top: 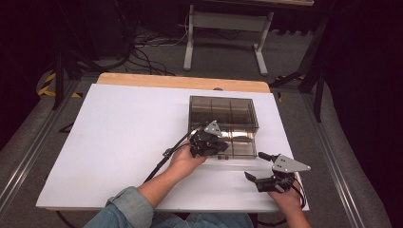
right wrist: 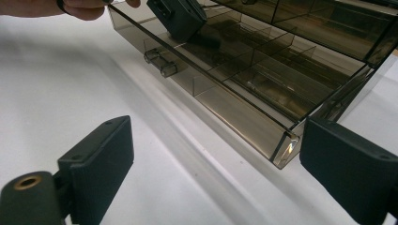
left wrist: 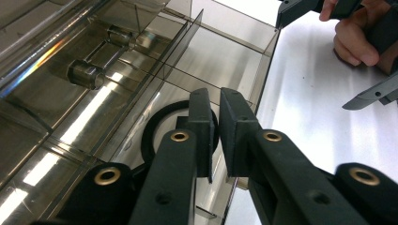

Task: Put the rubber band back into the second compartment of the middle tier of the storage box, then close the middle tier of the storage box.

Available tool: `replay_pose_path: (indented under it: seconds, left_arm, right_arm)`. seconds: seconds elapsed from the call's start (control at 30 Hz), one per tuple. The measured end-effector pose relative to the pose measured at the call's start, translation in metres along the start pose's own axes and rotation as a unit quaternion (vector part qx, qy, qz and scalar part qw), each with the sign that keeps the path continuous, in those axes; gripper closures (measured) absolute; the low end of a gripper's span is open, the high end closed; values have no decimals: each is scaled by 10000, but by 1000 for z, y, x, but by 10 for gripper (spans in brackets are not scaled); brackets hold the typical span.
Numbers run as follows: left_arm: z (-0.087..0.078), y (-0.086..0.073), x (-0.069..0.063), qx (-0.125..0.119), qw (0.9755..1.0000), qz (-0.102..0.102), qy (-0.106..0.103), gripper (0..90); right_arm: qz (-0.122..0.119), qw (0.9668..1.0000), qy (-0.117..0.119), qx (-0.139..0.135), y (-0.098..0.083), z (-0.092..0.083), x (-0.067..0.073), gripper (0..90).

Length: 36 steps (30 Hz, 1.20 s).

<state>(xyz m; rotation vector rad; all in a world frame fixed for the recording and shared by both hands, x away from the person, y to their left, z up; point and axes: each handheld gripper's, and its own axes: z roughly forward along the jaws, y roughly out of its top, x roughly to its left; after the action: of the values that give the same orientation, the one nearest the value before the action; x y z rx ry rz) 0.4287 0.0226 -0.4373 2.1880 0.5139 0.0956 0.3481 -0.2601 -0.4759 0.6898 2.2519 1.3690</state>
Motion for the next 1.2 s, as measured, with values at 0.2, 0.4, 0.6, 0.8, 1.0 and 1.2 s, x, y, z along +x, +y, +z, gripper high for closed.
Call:
replay_pose_path:
  seconds: [0.2, 0.4, 0.6, 0.8, 1.0, 1.2]
  left_arm:
    - [-4, 1, 1, -98, 9998, -126, -107, 750]
    - [-18, 2, 0, -184, 9996, -137, -134, 670]
    - [-38, -1, 2, -380, 9991, -179, -59, 522]
    - [-57, -10, 3, -505, 9985, -220, -3, 457]
    - [-79, -22, 1, -574, 9980, -150, 199, 382]
    - [-102, -36, -4, -670, 9965, -144, 486, 296]
  right_arm:
    - [10, 10000, -2, -13, 0, 0, 0, 108]
    - [-4, 10000, -15, -24, 0, 0, 0, 109]
    - [3, 10000, -64, -48, 0, -2, 0, 111]
    - [16, 9999, -110, -75, 0, -5, 1, 120]
    - [19, 9999, -117, -86, 1, -6, 2, 125]
    - [17, 9999, -92, -104, 3, -6, 2, 127]
